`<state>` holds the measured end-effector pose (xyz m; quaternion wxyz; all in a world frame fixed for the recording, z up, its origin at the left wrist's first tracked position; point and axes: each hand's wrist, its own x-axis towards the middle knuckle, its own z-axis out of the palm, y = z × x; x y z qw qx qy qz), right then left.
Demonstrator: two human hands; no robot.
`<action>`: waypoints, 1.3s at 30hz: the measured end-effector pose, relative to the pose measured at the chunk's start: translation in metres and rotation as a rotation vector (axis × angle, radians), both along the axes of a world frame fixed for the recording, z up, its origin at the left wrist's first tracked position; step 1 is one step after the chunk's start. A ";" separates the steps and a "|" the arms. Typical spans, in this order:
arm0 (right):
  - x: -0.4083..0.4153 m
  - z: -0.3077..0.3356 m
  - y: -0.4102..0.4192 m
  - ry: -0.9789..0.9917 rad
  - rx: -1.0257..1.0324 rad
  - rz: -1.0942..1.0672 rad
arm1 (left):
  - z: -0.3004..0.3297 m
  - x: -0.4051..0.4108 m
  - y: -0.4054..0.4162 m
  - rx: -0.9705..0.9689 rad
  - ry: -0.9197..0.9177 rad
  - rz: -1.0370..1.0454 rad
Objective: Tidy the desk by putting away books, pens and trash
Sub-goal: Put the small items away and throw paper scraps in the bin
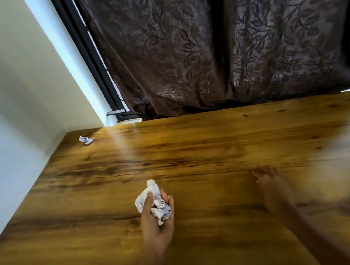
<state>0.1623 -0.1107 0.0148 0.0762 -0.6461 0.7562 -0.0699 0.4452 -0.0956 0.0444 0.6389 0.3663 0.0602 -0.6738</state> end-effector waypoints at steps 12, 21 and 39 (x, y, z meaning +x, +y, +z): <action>0.047 -0.002 -0.066 -0.360 -0.172 0.070 | 0.001 0.014 -0.026 -0.005 -0.047 0.101; 0.086 -0.016 -0.030 -0.342 -0.163 0.218 | -0.001 0.035 -0.002 0.007 -0.049 0.166; 0.255 -0.009 0.173 -0.831 -0.124 0.459 | 0.009 0.093 0.146 -0.032 -0.024 0.170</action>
